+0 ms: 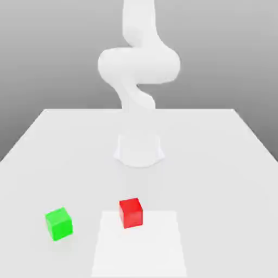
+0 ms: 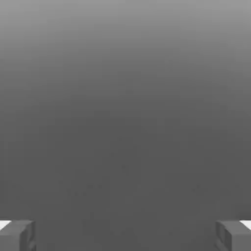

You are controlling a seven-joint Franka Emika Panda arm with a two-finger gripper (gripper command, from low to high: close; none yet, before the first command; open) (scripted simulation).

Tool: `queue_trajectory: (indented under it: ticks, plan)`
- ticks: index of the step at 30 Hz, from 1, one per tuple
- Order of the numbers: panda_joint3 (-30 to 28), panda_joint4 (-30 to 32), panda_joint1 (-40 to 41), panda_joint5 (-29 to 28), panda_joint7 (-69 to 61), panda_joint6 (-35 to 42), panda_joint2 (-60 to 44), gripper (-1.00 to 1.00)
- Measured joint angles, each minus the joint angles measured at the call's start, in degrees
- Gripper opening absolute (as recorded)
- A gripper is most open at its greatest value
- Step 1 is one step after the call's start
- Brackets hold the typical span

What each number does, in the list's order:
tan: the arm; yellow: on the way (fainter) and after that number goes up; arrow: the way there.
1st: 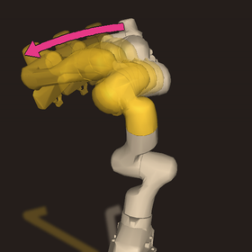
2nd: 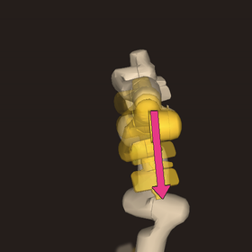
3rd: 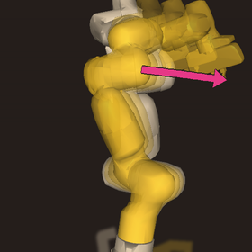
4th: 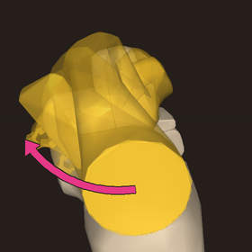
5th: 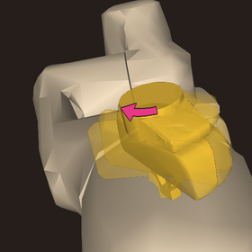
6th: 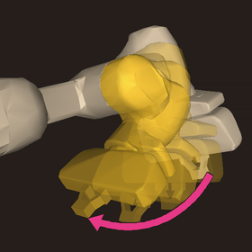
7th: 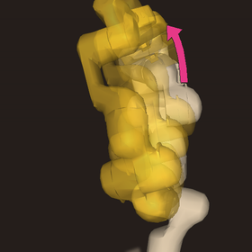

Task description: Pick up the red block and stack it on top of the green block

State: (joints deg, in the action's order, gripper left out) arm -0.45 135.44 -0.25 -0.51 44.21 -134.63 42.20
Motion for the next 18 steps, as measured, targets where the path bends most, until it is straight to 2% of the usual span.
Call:
queue_trajectory:
  ticks: [13,18]
  plan:
    - [-4.31,22.72,-1.57,-2.26,-11.14,-17.96,-23.55,0.00]
    - [-5.98,30.60,-2.46,-0.76,-17.39,-28.56,-37.75,0.00]
